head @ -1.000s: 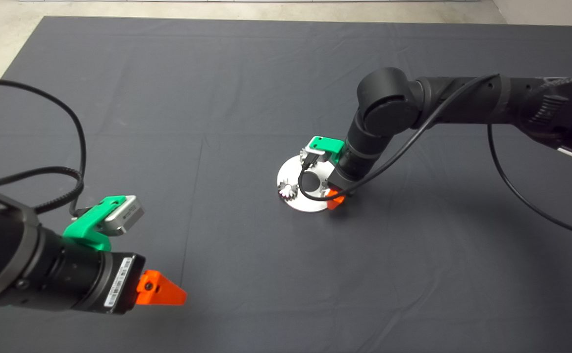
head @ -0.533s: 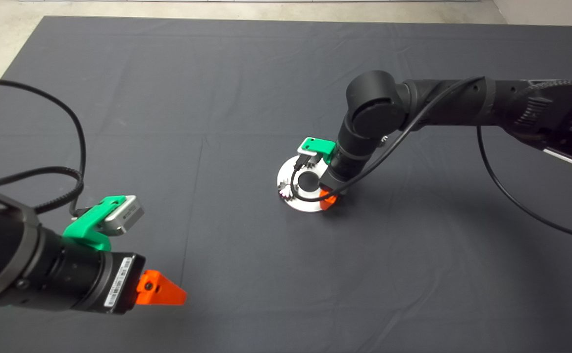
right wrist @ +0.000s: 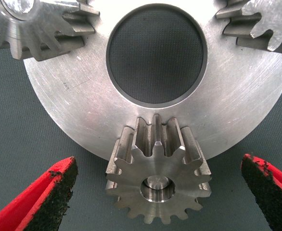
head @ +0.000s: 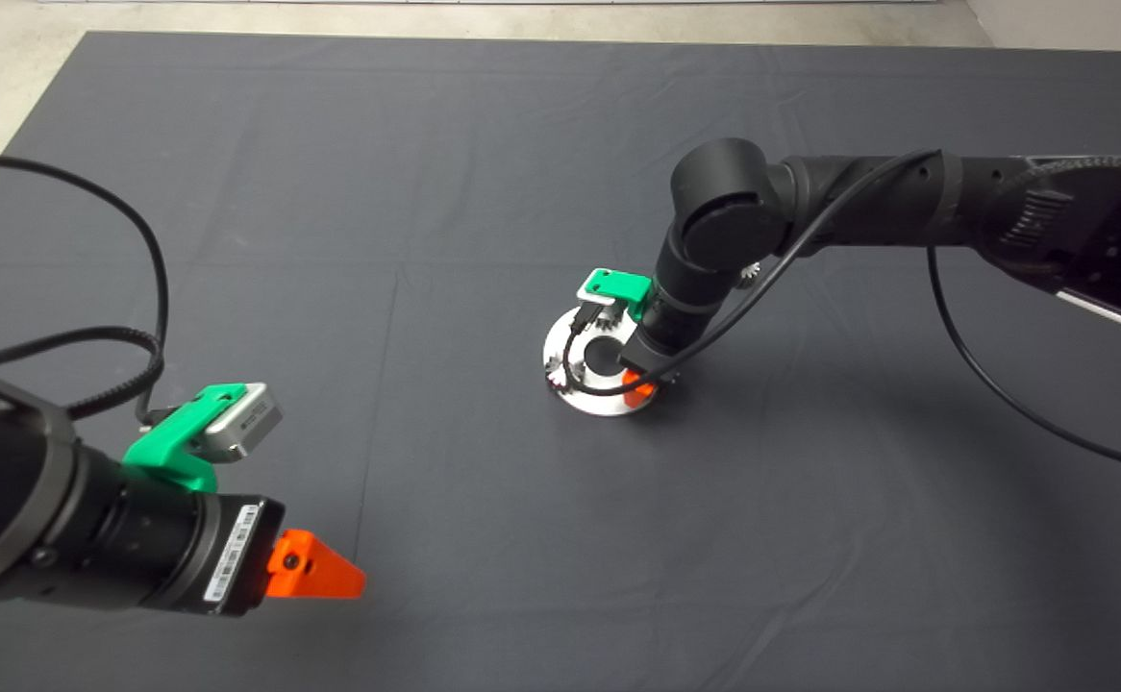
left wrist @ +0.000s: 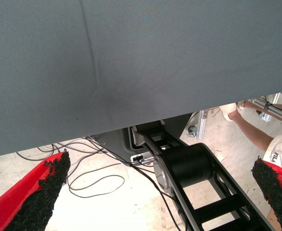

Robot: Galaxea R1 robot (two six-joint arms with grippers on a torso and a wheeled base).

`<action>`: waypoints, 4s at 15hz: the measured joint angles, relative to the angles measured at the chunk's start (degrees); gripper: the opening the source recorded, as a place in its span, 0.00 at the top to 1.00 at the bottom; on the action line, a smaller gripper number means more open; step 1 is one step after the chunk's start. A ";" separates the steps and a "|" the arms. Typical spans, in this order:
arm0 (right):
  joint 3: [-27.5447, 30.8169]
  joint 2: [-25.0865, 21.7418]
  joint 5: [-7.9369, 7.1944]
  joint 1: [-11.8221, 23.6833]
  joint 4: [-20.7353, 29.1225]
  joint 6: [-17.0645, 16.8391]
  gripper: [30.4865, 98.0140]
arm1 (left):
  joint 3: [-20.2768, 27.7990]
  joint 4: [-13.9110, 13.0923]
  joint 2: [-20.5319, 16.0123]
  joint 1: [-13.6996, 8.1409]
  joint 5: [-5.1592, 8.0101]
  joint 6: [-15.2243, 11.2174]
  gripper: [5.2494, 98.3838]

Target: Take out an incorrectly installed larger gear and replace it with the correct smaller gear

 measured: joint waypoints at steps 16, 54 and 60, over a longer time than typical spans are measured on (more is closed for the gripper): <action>-0.11 -0.02 -0.01 -0.62 -0.13 0.00 0.38 | 0.00 0.00 -0.28 0.00 0.05 0.02 0.01; 1.19 -0.02 -0.63 -1.40 -2.12 1.29 0.71 | 0.00 0.00 -0.28 0.00 0.07 0.44 0.01; 1.19 0.06 -0.68 -1.40 -2.29 1.84 0.71 | 0.00 0.00 -0.28 0.00 0.07 0.44 0.01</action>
